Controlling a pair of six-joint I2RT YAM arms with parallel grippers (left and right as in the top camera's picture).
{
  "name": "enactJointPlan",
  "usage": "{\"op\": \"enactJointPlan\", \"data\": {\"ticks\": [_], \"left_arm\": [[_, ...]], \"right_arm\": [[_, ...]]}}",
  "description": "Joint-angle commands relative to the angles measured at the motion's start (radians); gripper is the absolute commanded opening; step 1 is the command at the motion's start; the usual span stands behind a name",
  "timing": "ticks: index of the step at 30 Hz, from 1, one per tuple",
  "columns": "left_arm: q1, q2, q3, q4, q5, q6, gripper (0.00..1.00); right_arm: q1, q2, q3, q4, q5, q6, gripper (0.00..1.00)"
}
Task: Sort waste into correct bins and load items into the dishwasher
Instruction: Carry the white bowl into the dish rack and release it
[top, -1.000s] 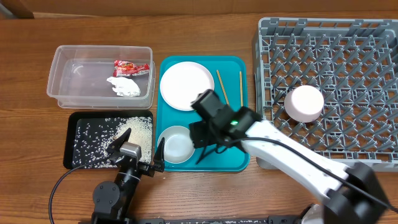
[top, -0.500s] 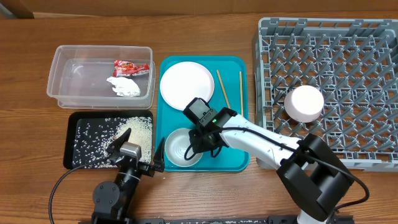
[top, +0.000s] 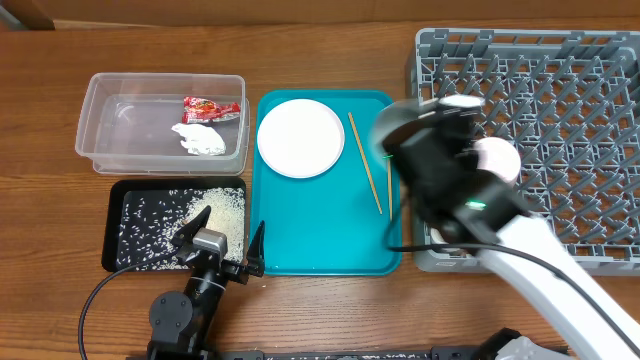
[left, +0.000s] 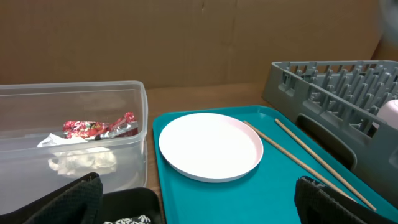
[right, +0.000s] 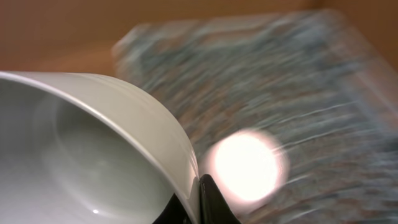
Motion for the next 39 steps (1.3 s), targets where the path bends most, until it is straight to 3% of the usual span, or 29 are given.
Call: {"op": "enactJointPlan", "data": {"ticks": [1,9,20,28,39], "left_arm": [[0.007,-0.011,-0.004,0.002,0.011,0.008,1.0],[0.007,-0.011,-0.004,0.002,0.011,0.008,1.0],[0.007,-0.011,-0.004,0.002,0.011,0.008,1.0],[0.007,-0.011,-0.004,0.002,0.011,0.008,1.0],[0.007,-0.011,-0.004,0.002,0.011,0.008,1.0]], "right_arm": [[-0.133,-0.027,0.009,-0.011,0.379,-0.018,0.04],[-0.529,0.035,0.005,-0.005,0.402,-0.039,0.04],[-0.842,0.263,0.004,0.024,0.273,-0.04,0.04],[-0.869,0.418,0.003,0.092,0.271,-0.149,0.04],[-0.72,0.497,0.001,0.083,0.282,-0.153,0.04]]}}
